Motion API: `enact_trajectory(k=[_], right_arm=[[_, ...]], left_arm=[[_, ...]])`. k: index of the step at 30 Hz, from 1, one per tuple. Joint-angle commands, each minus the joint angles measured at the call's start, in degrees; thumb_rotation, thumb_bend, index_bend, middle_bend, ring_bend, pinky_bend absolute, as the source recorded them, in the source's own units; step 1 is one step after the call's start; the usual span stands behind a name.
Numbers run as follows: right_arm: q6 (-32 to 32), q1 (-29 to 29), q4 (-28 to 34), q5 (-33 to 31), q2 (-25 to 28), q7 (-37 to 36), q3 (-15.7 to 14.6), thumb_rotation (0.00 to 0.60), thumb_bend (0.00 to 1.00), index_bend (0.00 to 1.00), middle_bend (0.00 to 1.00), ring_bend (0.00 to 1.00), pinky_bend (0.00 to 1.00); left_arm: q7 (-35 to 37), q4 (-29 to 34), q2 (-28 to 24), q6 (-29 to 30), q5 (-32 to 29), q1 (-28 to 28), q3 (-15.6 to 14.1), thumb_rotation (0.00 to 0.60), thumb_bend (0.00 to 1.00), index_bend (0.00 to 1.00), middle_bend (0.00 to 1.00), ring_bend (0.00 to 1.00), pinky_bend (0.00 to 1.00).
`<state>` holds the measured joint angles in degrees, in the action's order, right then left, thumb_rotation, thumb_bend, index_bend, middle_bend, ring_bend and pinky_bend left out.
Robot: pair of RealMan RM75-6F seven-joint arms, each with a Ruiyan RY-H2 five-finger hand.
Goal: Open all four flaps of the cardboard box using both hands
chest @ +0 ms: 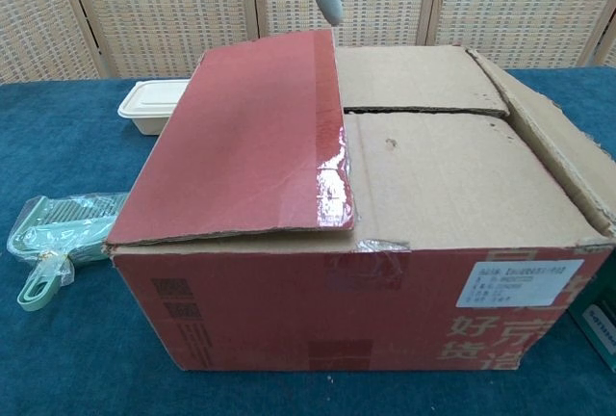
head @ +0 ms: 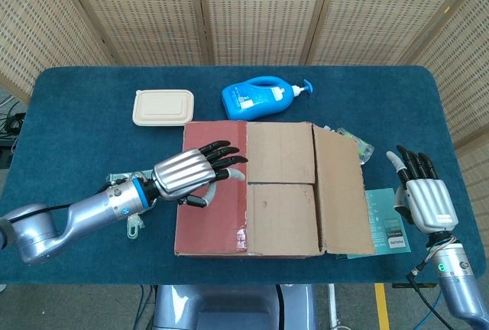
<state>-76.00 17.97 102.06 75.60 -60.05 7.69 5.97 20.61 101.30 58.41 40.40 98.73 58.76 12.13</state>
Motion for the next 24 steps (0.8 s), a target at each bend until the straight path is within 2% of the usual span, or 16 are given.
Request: enact_trajectory(k=[1,5,13,18,24], right_arm=[[-0.08,-0.23,0.03,0.11,0.12,-0.51,0.08,0.6,0.9,0.0,0.0,0.0,0.0],[0.26,-0.42,-0.17,0.15,0.25,-1.08,0.14,0.6,0.9,0.0,0.0,0.0,0.0],[0.96,-0.79,-0.45,0.25,0.55,-2.34,0.41,0.6,0.9,0.0,0.0,0.0,0.0],[1.09,-1.07,-0.6,0.3,0.64,-2.71,0.48,0.6,0.9,0.0,0.0,0.0,0.0],[1.11,-1.5,-0.84,0.27,0.65,-3.23,0.62,0.6,0.9,0.0,0.0,0.0,0.0]], left_arm=[[-1.43,-0.99,2.08,-1.48,-1.3,1.82,0.76,0.123,0.9,0.27,0.13,0.0,0.0],[-4.17,-2.35,4.85,-3.18,-3.03,3.86,1.12,0.123,0.9,0.31,0.15,0.01,0.0],[-9.95,-5.17,10.3,-6.23,-7.84,7.05,0.89,0.122,0.89,0.31,0.17,0.03,0.0],[-12.14,-6.01,12.02,-7.0,-9.77,7.82,0.21,0.122,0.89,0.33,0.18,0.04,0.0],[-14.48,-6.65,13.15,-6.7,-11.46,8.21,-0.45,0.122,0.89,0.37,0.25,0.08,0.0]])
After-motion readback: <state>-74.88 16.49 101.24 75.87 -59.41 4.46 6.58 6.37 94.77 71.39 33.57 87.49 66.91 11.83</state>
